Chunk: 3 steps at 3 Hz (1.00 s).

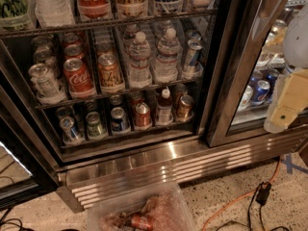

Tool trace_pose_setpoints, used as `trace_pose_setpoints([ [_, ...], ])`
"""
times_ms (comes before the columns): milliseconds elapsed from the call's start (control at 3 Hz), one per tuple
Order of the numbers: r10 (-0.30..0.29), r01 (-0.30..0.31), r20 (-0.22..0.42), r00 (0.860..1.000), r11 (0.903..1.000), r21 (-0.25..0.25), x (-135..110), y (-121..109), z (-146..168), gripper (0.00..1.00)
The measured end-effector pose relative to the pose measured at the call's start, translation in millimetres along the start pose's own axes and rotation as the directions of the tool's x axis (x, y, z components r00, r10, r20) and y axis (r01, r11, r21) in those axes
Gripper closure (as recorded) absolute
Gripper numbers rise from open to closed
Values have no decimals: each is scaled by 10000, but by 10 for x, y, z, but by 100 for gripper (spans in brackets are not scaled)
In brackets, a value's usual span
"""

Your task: Pick green can from top shelf of fridge

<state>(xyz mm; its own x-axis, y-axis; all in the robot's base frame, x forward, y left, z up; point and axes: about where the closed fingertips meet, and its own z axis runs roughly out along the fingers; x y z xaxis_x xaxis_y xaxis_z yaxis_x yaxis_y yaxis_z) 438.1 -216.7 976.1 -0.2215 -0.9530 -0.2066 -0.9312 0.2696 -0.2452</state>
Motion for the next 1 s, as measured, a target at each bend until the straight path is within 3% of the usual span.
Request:
trace_pose_setpoints([
  [667,-111,110,58,9999,9999,59,-55,2,-2,0],
  [1000,-2,1,927,9957,10000,12,-172,-95,65,0],
])
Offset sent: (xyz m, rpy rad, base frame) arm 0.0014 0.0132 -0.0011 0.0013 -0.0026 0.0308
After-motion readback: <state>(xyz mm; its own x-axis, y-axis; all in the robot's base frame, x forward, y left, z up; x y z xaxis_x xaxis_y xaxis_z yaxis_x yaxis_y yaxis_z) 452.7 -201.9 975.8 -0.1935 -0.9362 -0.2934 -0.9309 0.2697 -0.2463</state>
